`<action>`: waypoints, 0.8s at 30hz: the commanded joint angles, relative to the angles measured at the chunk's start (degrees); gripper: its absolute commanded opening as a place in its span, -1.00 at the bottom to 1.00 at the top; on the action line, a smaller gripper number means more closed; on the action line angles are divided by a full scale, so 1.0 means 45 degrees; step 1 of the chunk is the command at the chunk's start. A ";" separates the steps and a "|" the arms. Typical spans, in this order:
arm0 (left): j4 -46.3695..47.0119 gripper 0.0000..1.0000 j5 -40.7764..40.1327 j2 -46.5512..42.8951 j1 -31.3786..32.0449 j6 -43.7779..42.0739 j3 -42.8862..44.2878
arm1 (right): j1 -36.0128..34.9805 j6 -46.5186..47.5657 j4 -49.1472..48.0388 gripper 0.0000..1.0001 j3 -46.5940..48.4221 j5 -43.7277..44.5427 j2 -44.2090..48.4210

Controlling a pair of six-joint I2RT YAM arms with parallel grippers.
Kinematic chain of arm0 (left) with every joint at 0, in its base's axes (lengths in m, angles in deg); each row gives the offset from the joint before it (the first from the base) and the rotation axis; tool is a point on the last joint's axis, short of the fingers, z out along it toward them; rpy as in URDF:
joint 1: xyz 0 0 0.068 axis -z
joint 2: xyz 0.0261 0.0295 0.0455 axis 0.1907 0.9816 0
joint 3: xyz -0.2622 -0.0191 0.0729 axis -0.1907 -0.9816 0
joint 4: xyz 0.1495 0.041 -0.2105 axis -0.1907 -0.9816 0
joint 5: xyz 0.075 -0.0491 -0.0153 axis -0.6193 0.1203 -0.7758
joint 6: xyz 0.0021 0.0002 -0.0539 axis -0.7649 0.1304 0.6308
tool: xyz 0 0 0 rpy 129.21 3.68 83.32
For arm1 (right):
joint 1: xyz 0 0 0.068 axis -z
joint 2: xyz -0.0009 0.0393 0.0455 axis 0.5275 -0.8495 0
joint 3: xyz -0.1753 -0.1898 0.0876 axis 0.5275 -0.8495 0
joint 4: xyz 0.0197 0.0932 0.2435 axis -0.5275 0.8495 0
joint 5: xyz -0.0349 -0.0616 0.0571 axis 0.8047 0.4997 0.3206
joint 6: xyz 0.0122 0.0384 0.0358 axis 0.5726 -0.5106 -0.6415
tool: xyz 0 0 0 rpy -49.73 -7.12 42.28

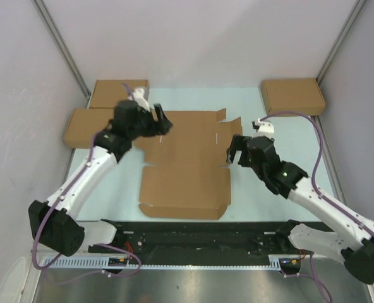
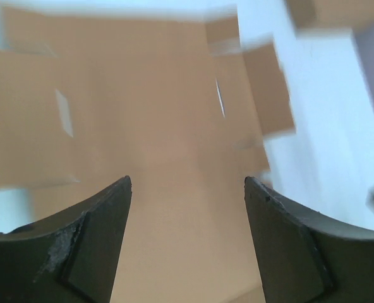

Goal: Fold the paper box

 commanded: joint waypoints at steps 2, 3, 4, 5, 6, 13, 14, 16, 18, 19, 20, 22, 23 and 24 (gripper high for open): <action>0.2761 0.48 0.0373 0.0763 0.2337 0.3084 -0.4081 | 0.1374 0.0001 -0.3198 1.00 0.1417 0.0817 -0.3027; 0.3094 0.47 0.0219 0.0706 0.2940 0.3381 -0.5072 | 0.1878 0.0215 -0.3647 0.99 0.1611 0.0531 -0.3501; 0.3851 0.47 0.0179 0.0666 0.3159 0.3596 -0.5527 | 0.2153 0.0430 -0.4579 0.98 0.1768 0.0065 -0.3970; 0.4168 0.47 0.0140 0.0608 0.3296 0.3908 -0.5899 | 0.2466 0.0587 -0.4879 0.96 0.2214 -0.0559 -0.5057; 0.4345 0.47 0.0062 0.0453 0.3394 0.4104 -0.6483 | 0.2913 0.0569 -0.5036 0.95 0.2528 -0.0855 -0.5551; 0.4543 0.47 -0.0309 0.0255 0.3415 0.4594 -0.7191 | 0.4301 0.0394 -0.5604 0.86 0.5439 -0.2516 -0.9752; 0.4504 0.46 -0.0348 0.0449 0.3415 0.4614 -0.7308 | 0.4459 0.0258 -0.5662 0.86 0.5654 -0.3021 -1.0162; 0.4289 0.46 -0.0427 0.0606 0.3415 0.4750 -0.7542 | 0.4617 0.0217 -0.5973 0.83 0.6182 -0.3357 -1.0981; 0.4114 0.46 -0.0446 0.0860 0.3395 0.4809 -0.7912 | 0.4656 0.0412 -0.5995 0.82 0.6920 -0.3495 -1.1491; 0.4016 0.46 -0.0466 0.0977 0.3415 0.4867 -0.7992 | 0.4637 0.0567 -0.5918 0.83 0.7274 -0.3495 -1.2113; 0.3918 0.45 -0.0485 0.1191 0.3415 0.4907 -0.8089 | 0.4753 0.0607 -0.5781 0.83 0.7606 -0.3534 -1.2409; 0.3762 0.45 -0.0466 0.1330 0.3415 0.4946 -0.8168 | 0.4890 0.0705 -0.5527 0.81 0.8501 -0.3689 -1.3015; 0.3742 0.45 -0.0466 0.1388 0.3415 0.4946 -0.8188 | 0.4987 0.0744 -0.5449 0.80 0.8778 -0.3883 -1.3539; 0.3684 0.45 -0.0447 0.1369 0.3415 0.4946 -0.8188 | 0.5008 0.0822 -0.5332 0.80 0.9110 -0.3924 -1.3796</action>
